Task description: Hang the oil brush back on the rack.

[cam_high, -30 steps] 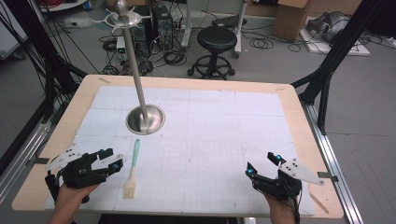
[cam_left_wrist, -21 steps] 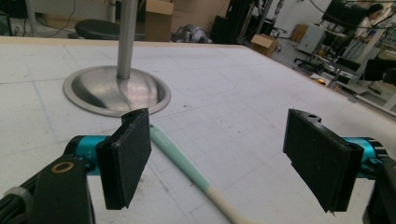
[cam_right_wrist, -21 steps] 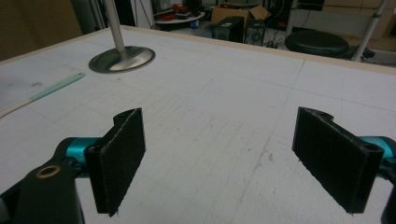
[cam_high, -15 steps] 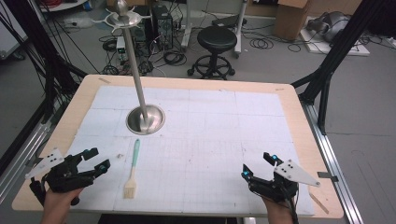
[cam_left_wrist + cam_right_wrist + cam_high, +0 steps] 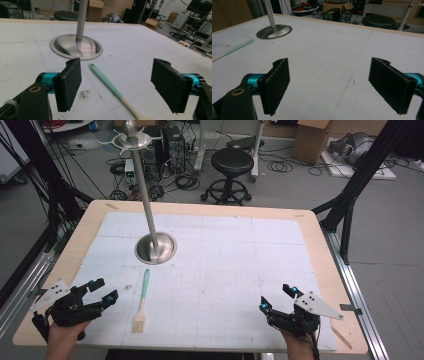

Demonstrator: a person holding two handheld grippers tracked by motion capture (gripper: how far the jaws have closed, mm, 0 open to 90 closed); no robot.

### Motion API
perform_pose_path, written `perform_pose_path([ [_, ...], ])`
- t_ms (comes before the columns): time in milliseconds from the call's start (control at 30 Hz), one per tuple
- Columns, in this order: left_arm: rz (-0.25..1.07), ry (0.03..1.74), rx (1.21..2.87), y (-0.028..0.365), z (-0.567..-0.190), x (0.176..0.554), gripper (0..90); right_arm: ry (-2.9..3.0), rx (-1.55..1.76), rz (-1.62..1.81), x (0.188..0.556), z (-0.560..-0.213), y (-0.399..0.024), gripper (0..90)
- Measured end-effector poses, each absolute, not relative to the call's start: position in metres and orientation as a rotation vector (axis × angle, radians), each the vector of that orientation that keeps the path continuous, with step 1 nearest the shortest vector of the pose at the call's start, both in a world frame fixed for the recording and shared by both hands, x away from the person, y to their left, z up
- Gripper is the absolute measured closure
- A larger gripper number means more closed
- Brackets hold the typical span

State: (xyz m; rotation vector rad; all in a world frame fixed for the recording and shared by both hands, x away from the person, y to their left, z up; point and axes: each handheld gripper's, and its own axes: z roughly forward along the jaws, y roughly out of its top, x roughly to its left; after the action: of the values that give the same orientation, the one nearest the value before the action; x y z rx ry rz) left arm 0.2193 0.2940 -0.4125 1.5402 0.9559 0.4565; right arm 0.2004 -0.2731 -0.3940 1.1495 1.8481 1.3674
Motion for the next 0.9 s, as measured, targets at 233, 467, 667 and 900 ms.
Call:
perform_pose_path([
  [233,0.477,0.988,1.579,0.281,-0.412,0.218,25.0,1.848,1.153,1.360,0.201,-0.394,-0.273,16.6],
  [467,0.421,0.977,1.756,0.255,-0.421,0.230,29.9,1.861,1.151,1.349,0.201,-0.395,-0.272,16.6],
  [667,0.367,1.012,1.880,0.234,-0.432,0.240,36.6,1.853,1.153,1.353,0.200,-0.395,-0.273,16.6],
  [900,0.408,1.095,1.965,0.217,-0.442,0.244,40.6,1.859,1.159,1.352,0.200,-0.395,-0.273,16.6],
])
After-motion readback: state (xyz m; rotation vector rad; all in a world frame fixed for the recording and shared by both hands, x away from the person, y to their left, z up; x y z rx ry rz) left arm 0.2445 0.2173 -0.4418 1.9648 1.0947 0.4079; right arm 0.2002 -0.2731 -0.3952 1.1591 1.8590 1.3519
